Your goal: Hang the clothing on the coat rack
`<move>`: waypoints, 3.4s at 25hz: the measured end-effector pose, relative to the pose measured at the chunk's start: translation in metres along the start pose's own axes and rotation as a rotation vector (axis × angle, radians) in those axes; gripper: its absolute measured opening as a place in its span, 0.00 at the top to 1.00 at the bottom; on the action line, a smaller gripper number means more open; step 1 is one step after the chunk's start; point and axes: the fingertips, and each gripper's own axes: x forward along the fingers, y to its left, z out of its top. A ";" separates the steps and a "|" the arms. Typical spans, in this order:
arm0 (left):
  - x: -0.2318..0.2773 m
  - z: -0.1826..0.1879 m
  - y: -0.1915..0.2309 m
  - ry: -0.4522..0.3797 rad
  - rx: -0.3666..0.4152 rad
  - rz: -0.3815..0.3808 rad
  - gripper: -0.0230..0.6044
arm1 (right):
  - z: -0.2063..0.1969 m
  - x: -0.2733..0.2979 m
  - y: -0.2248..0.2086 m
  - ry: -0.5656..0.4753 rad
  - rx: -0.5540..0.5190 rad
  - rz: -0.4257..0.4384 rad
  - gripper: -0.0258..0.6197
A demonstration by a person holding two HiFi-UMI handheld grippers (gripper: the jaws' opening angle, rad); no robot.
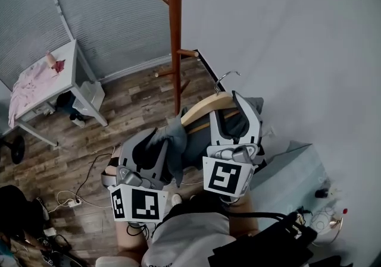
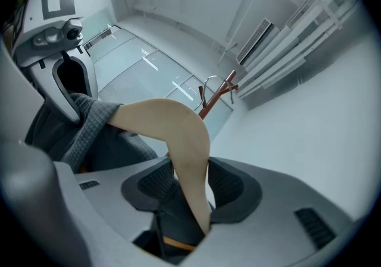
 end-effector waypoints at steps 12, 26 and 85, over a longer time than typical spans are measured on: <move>0.033 -0.014 0.006 0.050 -0.033 0.024 0.80 | -0.022 0.040 0.009 -0.014 0.035 0.058 0.66; 0.066 -0.037 -0.001 0.138 -0.110 0.049 0.81 | -0.055 0.081 0.028 -0.024 0.085 0.170 0.66; 0.134 -0.118 0.004 0.178 -0.262 -0.151 0.83 | -0.119 0.155 0.095 0.171 0.050 0.243 0.66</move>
